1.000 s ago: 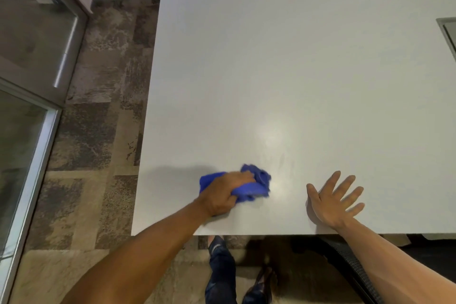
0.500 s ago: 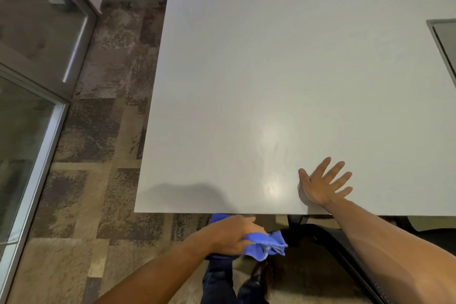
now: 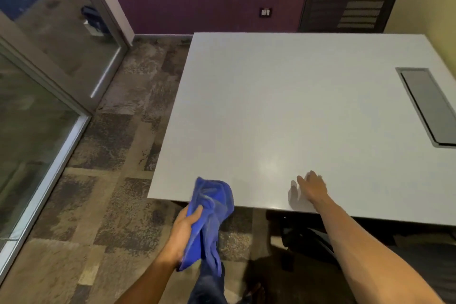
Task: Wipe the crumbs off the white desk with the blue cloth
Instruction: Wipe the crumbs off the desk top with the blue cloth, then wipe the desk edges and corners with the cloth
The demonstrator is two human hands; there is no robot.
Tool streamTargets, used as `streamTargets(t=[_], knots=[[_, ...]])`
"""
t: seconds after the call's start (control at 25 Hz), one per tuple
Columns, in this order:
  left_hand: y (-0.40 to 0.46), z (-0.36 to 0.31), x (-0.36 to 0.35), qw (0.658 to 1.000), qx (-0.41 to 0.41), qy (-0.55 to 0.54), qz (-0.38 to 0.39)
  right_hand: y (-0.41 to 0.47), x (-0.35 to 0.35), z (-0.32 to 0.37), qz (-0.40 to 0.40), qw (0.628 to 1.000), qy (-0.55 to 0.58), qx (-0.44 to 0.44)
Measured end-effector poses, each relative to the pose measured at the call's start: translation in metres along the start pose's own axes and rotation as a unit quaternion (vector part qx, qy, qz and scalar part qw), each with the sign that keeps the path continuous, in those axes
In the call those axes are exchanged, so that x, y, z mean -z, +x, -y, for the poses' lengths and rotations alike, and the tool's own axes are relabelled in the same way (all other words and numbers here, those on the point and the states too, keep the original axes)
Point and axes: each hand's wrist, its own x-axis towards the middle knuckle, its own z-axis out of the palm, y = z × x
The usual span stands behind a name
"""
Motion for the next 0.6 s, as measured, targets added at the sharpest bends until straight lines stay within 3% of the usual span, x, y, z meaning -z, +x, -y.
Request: streamTargets(t=[0.12,0.28,0.44,0.52,0.6], knots=[[-0.026,-0.016,0.0,0.983,0.049,-0.176,-0.03,-0.052,-0.004,0.024,0.115,0.975,0.186,0.037],[-0.067,-0.027,-0.003,0.943,-0.005,-0.333,0.012,-0.129,-0.026,0.069,0.23,0.945,0.198,0.125],[-0.094,-0.021,0.008,0.926,-0.018,-0.372,-0.058,-0.211,-0.042,0.099,0.229,0.917,0.186,0.269],[-0.107,-0.018,0.015,0.931,-0.017,-0.354,-0.088,-0.248,-0.048,0.101,0.18,0.923,0.178,0.291],[-0.121,-0.015,0.016,0.941,-0.016,-0.319,-0.112,-0.277,-0.054,0.1,0.208,0.92,0.144,0.299]])
